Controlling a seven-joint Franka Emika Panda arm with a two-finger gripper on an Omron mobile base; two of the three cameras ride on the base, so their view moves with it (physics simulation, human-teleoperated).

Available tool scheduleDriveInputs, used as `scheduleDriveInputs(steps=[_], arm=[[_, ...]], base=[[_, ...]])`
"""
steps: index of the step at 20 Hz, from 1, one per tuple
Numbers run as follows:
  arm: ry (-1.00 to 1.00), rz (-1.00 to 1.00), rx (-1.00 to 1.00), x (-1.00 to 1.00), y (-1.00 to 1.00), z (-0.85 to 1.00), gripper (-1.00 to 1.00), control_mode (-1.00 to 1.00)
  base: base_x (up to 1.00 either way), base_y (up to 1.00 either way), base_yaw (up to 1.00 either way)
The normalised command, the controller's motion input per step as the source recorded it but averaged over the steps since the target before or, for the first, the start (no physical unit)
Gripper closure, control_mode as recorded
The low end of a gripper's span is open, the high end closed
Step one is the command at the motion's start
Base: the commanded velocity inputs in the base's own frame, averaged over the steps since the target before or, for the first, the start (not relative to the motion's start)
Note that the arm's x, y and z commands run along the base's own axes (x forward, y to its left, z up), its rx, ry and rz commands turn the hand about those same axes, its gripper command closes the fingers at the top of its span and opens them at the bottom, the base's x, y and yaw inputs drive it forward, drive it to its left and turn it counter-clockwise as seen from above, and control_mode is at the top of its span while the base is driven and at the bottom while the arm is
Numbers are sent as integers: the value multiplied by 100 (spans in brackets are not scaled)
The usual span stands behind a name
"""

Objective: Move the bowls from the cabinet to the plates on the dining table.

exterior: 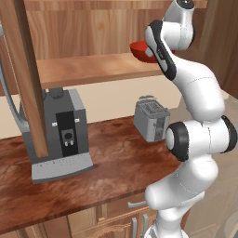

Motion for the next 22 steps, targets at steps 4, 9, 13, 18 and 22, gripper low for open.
scheduleDriveInputs(steps=[4,9,13,18,22], arm=[[0,0,0,10,0,-28,-100,-100],[0,0,0,15,0,-15,-100,-100],[0,0,0,16,0,-1,-100,-100],[1,0,-1,15,0,0,-100,-100],[2,0,-1,21,0,0,-100,-100]], base=[[0,0,0],[0,0,0],[0,0,0],[0,0,0],[0,0,0]])
